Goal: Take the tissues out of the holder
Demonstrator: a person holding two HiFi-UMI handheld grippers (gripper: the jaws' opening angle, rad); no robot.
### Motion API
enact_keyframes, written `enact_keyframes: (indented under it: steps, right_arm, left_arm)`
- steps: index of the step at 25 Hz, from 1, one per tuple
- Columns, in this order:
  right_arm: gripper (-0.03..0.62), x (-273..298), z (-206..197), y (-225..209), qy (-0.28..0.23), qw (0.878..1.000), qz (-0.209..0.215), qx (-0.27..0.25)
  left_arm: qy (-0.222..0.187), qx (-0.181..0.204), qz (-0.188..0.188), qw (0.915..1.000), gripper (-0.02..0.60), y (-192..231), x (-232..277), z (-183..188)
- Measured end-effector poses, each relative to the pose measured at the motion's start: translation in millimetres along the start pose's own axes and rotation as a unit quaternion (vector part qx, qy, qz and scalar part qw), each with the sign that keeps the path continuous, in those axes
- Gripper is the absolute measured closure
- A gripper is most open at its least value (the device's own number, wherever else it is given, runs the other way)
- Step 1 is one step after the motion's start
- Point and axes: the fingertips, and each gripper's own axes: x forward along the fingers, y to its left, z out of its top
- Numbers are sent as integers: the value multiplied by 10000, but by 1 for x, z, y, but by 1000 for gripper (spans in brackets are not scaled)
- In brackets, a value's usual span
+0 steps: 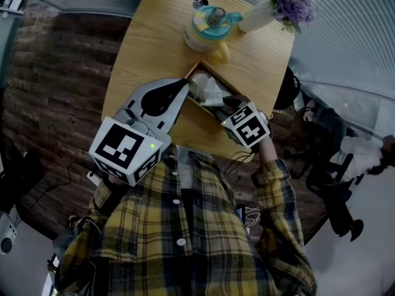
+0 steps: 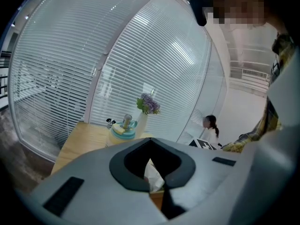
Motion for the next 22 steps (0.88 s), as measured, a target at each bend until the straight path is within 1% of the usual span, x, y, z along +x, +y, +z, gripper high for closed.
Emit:
enact_keyframes:
  steps: [2, 3, 4, 7, 14, 22]
  right_arm:
    - [524, -1, -1, -2, 17, 9999, -115, -60]
    - [550, -1, -2, -3, 26, 9998, -170, -101]
    - [561, -1, -3, -4, 31, 9997, -196, -127]
    - [573, -1, -3, -2, 12, 9997, -187, -141]
    - [577, -9, -2, -1, -74, 9996, -261, -103]
    - [577, -29, 1, 3, -282, 9979, -541, -203]
  left_arm:
    - [-17, 6, 10, 10000, 574, 0, -1, 1]
    - [-25, 11, 12, 10000, 574, 0, -1, 1]
    - [-32, 12, 14, 10000, 574, 0, -2, 1]
    - [-53, 14, 17, 10000, 574, -1, -3, 2]
    - [-100, 70, -18, 9999, 574, -3, -4, 5]
    - [-170, 176, -173, 9996, 574, -16, -2, 14]
